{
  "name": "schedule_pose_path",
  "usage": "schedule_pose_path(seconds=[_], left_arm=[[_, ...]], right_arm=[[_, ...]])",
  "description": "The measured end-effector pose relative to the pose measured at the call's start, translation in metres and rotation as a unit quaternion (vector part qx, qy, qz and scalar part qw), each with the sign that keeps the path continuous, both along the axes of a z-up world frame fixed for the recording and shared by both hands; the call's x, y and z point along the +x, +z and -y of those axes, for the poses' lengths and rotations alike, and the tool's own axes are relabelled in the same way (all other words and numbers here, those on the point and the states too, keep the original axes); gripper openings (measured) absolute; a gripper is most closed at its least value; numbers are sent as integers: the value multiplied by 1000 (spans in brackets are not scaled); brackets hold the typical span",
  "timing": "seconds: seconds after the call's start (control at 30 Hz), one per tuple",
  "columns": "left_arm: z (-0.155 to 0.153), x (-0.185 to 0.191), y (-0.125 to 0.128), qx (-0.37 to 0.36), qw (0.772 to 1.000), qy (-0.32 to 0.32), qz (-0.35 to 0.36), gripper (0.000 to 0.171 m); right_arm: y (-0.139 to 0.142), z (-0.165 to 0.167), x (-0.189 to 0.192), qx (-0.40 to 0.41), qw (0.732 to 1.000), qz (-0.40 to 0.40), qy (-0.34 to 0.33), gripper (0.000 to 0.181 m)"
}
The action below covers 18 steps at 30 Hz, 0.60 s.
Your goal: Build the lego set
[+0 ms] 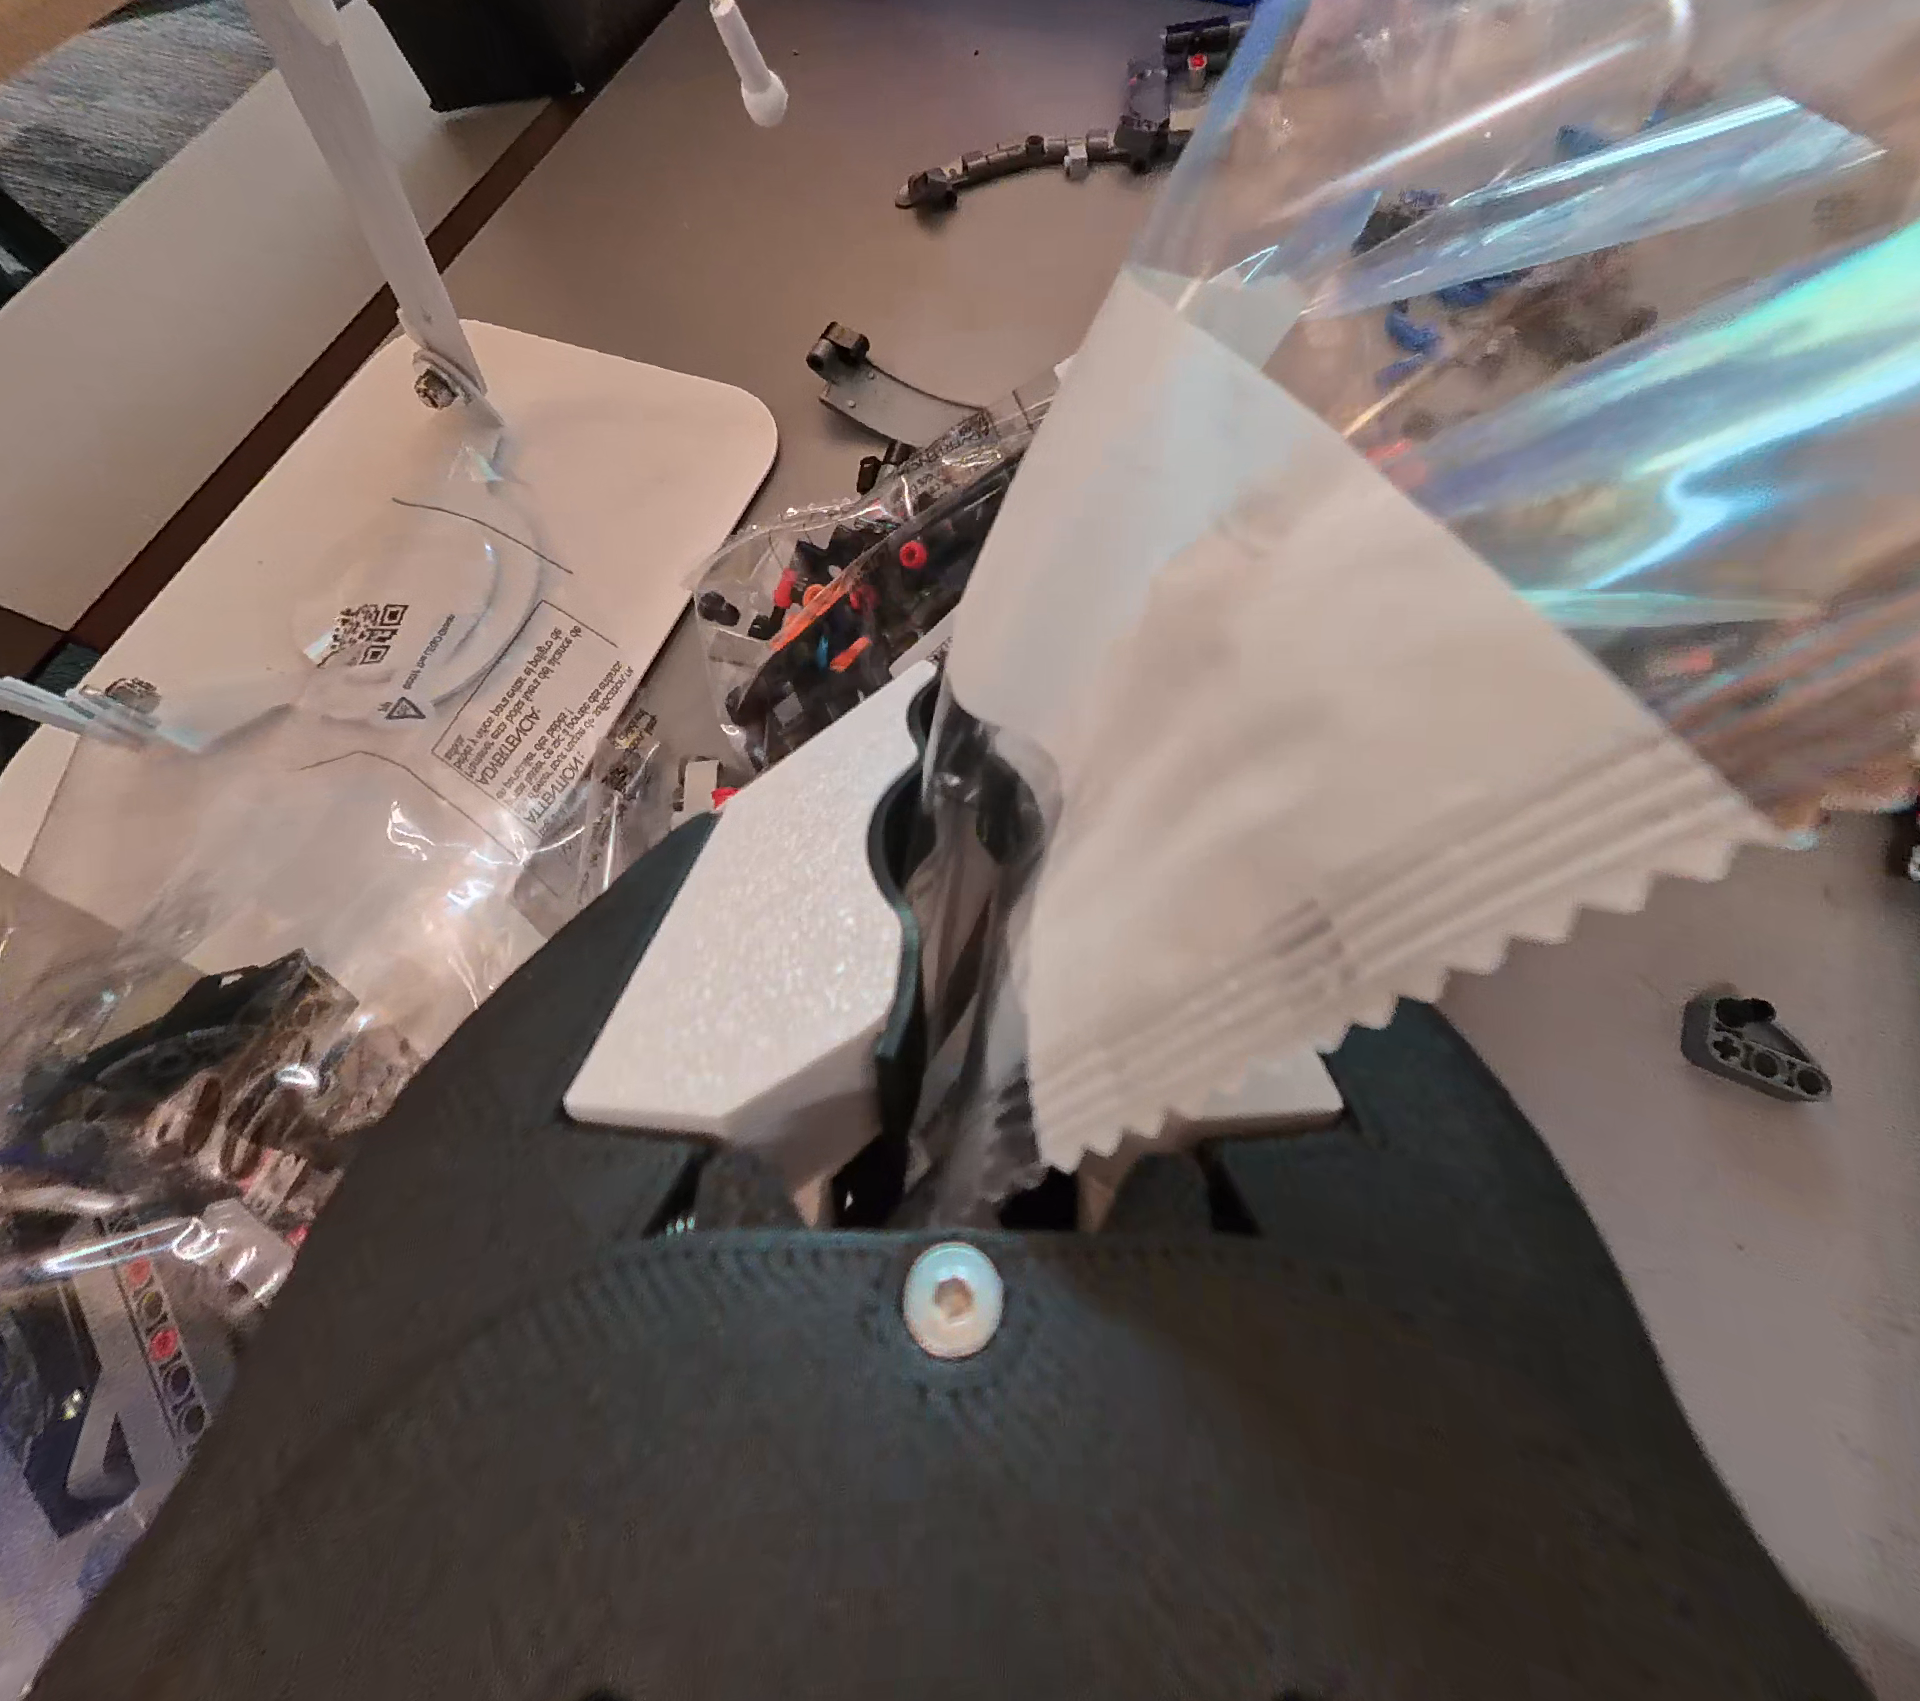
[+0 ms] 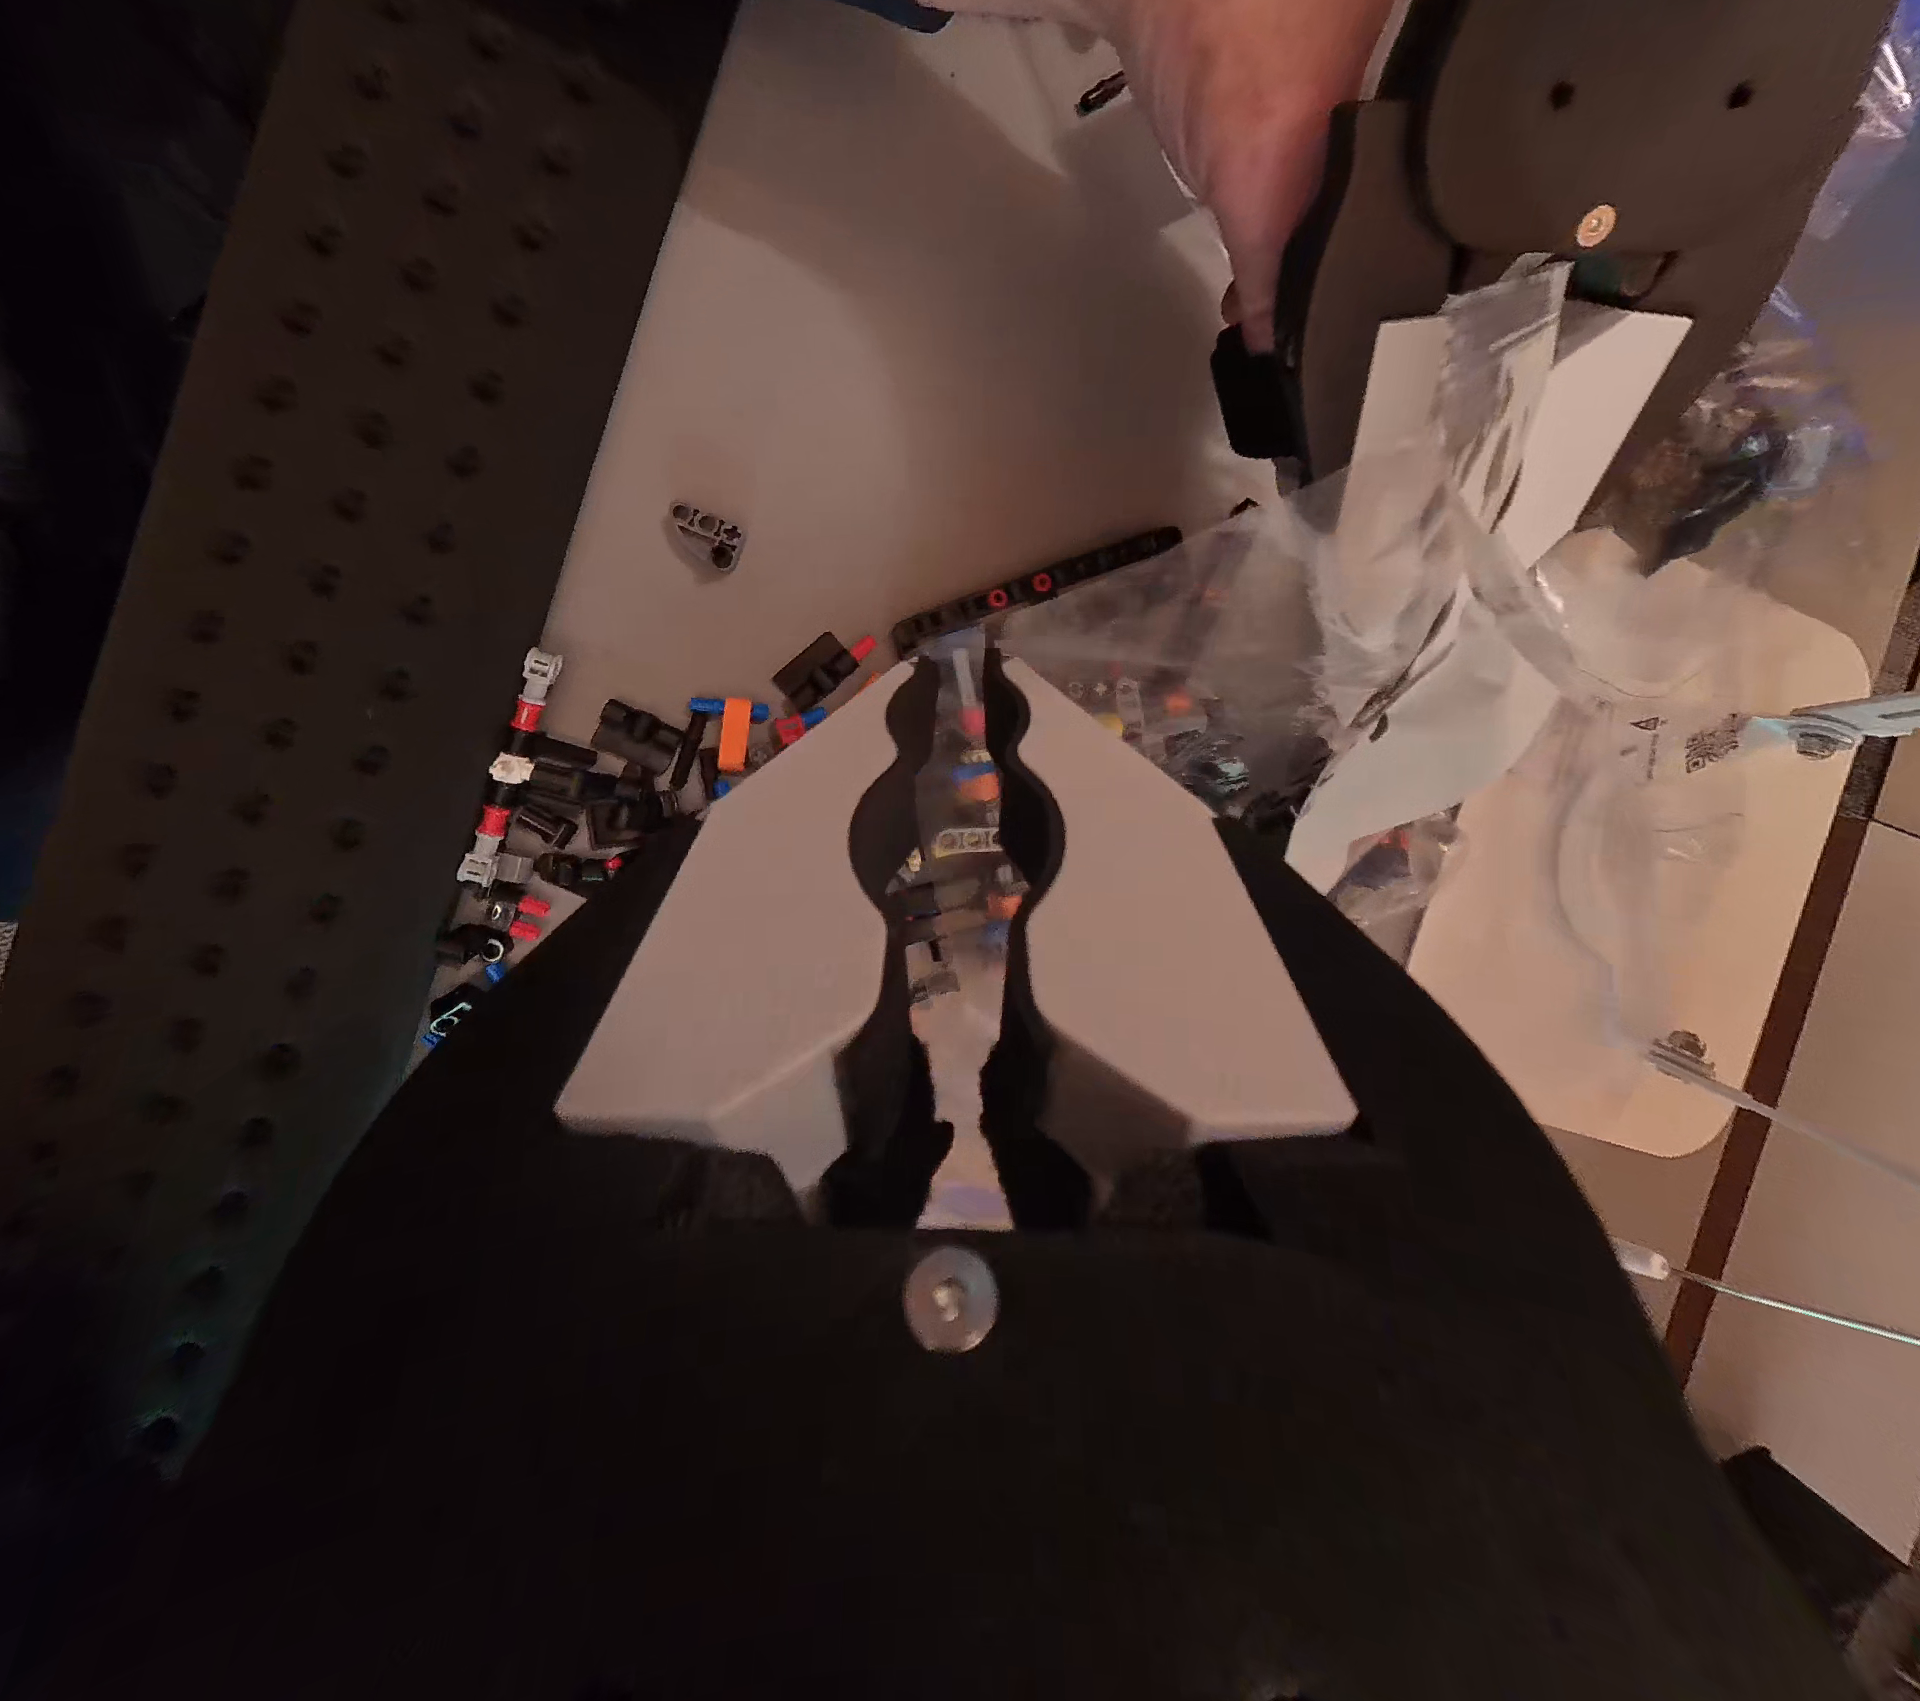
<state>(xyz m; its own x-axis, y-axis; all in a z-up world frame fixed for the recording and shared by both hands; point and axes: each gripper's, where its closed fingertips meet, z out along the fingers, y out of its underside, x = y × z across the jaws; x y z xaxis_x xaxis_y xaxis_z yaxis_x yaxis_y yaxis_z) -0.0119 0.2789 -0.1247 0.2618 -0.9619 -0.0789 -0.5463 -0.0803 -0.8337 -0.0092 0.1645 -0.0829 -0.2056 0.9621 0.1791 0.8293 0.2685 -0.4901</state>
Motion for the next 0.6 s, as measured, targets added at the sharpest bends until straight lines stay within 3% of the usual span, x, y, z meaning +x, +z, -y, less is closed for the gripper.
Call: schedule_pose_path(seconds=[0.3,0.37,0.47,0.6], left_arm=[[0,0,0,0,1000,0,0,0],[0,0,2,-3,1000,0,6,0],[0,-1,4,-4,1000,1,12,0],[-1,0,3,-5,1000,3,10,0]], right_arm=[[1,15,5,-31,999,0,24,18],[9,9,5,-7,1000,-16,14,9],[20,7,11,-8,1000,-23,3,14],[22,27,14,-46,998,-26,39,14]])
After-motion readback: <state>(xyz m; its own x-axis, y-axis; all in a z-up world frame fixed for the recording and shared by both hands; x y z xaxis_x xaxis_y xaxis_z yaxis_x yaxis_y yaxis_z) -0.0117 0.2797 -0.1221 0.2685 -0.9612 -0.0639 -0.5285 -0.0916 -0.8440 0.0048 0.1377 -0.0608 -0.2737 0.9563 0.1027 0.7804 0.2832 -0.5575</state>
